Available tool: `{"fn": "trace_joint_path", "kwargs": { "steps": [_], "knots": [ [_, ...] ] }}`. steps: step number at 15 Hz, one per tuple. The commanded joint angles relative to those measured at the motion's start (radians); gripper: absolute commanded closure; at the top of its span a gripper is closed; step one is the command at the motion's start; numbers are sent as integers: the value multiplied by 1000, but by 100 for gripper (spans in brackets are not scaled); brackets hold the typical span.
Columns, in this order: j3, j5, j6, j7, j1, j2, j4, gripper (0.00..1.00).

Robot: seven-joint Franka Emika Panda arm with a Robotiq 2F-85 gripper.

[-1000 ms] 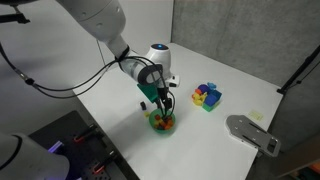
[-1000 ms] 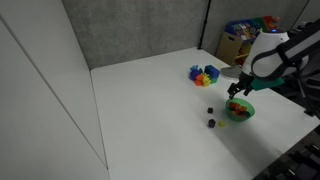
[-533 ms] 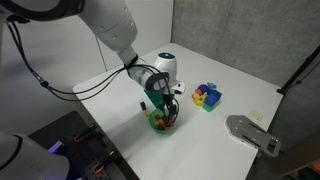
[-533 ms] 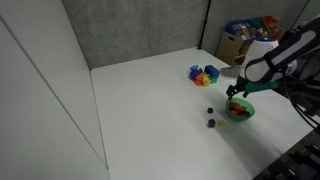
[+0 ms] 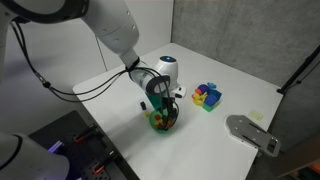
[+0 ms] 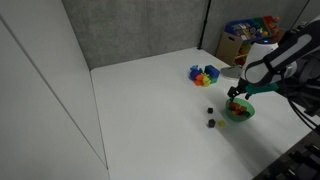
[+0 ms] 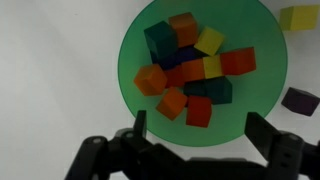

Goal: Move two orange blocks from the bowl to the table

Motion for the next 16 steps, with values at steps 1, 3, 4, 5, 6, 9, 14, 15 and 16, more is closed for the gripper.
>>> {"fn": "trace_joint_path", "kwargs": {
  "steps": [1, 3, 4, 5, 6, 9, 14, 15, 16],
  "knots": [
    [8, 30, 5, 5, -4, 27, 19, 0],
    [7, 36, 13, 6, -1, 41, 19, 0],
    [9, 39, 19, 4, -1, 49, 20, 0],
    [12, 41, 27, 0, -3, 56, 19, 0],
    [13, 42, 39, -2, -4, 63, 17, 0],
    [16, 47, 87, -7, -6, 86, 12, 0],
    [24, 69, 130, -13, -14, 128, 8, 0],
    [23, 71, 138, -14, -14, 134, 6, 0],
    [22, 71, 148, -14, -11, 138, 4, 0]
  ]
}}
